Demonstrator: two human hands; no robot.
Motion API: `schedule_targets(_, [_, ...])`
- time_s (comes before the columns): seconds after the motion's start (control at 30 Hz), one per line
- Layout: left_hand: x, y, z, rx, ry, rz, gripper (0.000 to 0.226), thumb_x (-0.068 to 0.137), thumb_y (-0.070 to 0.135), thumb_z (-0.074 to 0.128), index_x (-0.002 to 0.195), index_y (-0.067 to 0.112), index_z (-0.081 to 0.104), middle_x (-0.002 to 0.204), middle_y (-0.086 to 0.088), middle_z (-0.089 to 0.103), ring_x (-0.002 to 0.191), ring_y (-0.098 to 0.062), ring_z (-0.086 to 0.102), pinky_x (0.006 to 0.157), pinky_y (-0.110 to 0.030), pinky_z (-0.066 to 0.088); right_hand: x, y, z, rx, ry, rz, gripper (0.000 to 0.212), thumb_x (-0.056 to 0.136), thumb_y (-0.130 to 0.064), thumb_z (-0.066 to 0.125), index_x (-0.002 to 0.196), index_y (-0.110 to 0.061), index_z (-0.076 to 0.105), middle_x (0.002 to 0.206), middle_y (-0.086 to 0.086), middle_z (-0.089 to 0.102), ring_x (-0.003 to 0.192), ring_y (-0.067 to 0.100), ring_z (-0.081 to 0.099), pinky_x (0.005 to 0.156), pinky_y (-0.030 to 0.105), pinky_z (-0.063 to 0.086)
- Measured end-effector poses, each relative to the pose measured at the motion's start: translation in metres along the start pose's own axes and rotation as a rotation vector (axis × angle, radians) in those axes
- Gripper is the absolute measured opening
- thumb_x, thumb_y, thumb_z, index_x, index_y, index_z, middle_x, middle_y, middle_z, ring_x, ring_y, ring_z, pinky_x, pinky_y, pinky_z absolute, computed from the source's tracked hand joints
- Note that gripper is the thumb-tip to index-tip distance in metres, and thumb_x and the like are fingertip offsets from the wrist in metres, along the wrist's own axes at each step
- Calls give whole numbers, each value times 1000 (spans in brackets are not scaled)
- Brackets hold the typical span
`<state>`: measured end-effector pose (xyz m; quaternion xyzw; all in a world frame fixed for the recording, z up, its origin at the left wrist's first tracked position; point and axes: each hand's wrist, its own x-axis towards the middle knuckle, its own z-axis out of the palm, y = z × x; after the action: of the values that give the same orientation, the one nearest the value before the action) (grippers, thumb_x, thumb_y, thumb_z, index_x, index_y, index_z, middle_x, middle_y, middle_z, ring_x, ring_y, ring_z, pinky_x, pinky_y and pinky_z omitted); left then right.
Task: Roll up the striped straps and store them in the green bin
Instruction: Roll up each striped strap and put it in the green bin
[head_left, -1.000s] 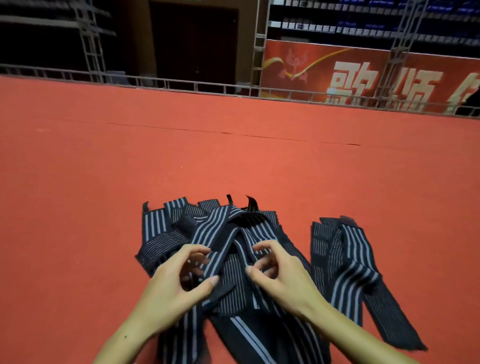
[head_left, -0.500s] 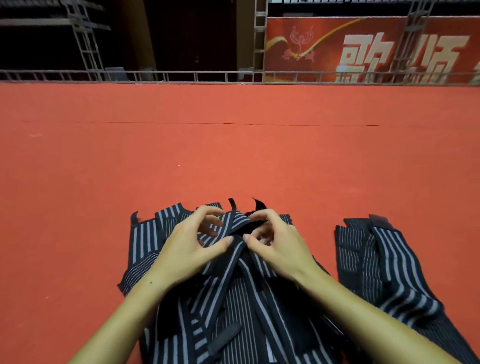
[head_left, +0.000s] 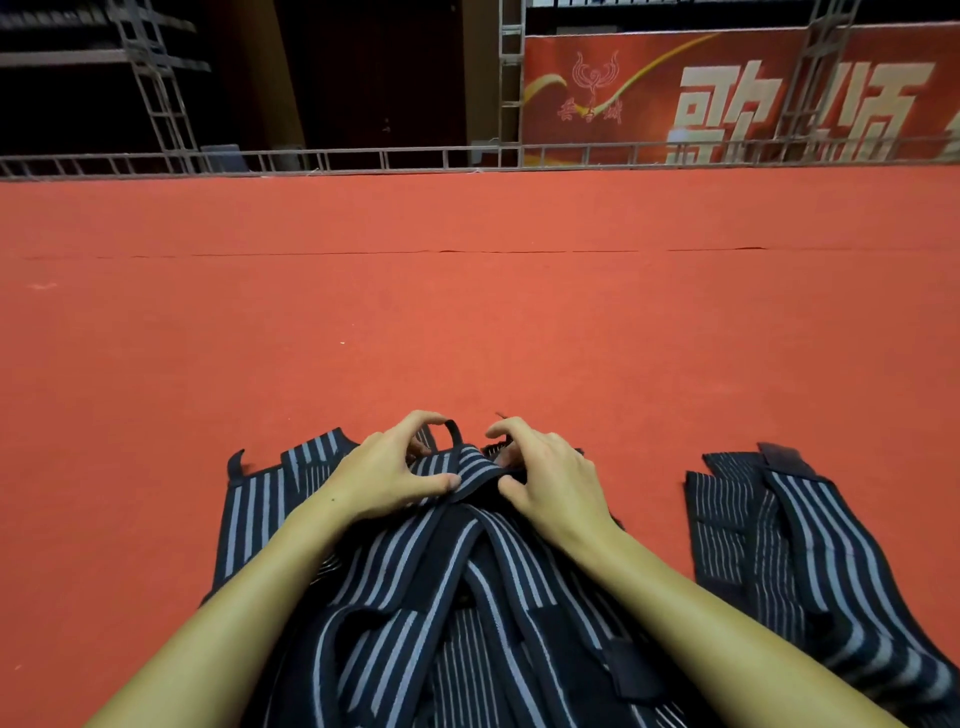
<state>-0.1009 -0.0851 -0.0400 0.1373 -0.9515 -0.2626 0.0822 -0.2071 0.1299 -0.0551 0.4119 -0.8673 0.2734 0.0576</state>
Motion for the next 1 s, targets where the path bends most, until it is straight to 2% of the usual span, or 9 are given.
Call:
schedule_targets(0.1, [-11, 1, -7, -60, 75, 57, 57, 89, 51, 83, 138, 44, 53, 101, 6, 67, 79, -9, 64, 80, -35, 54, -6, -2, -9, 66, 32, 4, 53, 91, -24, 66, 136, -42, 47, 102, -18, 66, 102, 14, 63, 80, 39, 52])
schedule_targets(0.2, [-30, 8, -23, -179, 197, 143, 40, 98, 32, 79, 129, 49, 60, 93, 5, 68, 81, -16, 66, 78, -39, 53, -14, -7, -28, 189, 80, 27, 58, 88, -23, 66, 137, -43, 42, 97, -19, 67, 89, 11, 66, 78, 42, 56])
schedule_targets(0.37, [-69, 48, -64, -306, 264, 267, 47, 98, 22, 80, 135, 45, 64, 95, 1, 72, 85, -34, 67, 82, -50, 56, -29, -23, -81, 360, 186, 41, 51, 88, -24, 65, 134, -38, 49, 87, -11, 69, 79, 9, 69, 77, 47, 59])
schedule_targets(0.43, [-89, 69, -82, -325, 296, 304, 49, 97, 21, 81, 137, 43, 66, 98, 0, 74, 91, -33, 70, 85, -52, 59, -38, -35, -107, 382, 229, 35, 49, 89, -20, 66, 132, -38, 51, 86, -9, 70, 77, 8, 69, 79, 45, 59])
schedule_targets(0.53, [-124, 101, -106, -348, 368, 350, 49, 93, 17, 83, 135, 37, 68, 98, 2, 75, 95, -22, 73, 89, -45, 59, -55, -55, -147, 389, 276, 12, 46, 90, -18, 64, 130, -38, 54, 82, -9, 68, 72, 9, 66, 76, 45, 59])
schedule_targets(0.67, [-168, 138, -133, -446, 426, 362, 50, 88, 15, 87, 132, 29, 70, 95, 1, 79, 92, -18, 75, 87, -36, 56, -80, -82, -195, 403, 320, -33, 38, 92, -15, 64, 125, -34, 61, 73, -8, 66, 67, 9, 63, 70, 44, 58])
schedule_targets(0.77, [-195, 160, -143, -575, 407, 330, 46, 82, 15, 89, 125, 20, 73, 94, -3, 82, 89, -14, 76, 85, -29, 58, -96, -100, -223, 421, 345, -55, 34, 93, -12, 65, 122, -30, 64, 73, -5, 69, 66, 9, 63, 68, 44, 58])
schedule_targets(0.93, [-219, 186, -145, -709, 364, 346, 25, 77, 16, 89, 98, 5, 79, 89, -6, 81, 83, -15, 74, 78, -25, 59, -116, -128, -252, 487, 357, -69, 32, 95, -12, 66, 122, -28, 65, 79, 5, 74, 71, 14, 66, 72, 51, 61])
schedule_targets(1.0, [-225, 192, -146, -731, 323, 356, 23, 79, 16, 87, 96, 3, 78, 95, -7, 82, 90, -19, 76, 84, -27, 60, -123, -137, -259, 505, 356, -82, 32, 95, -12, 66, 123, -28, 64, 81, 5, 74, 73, 17, 68, 73, 52, 61])
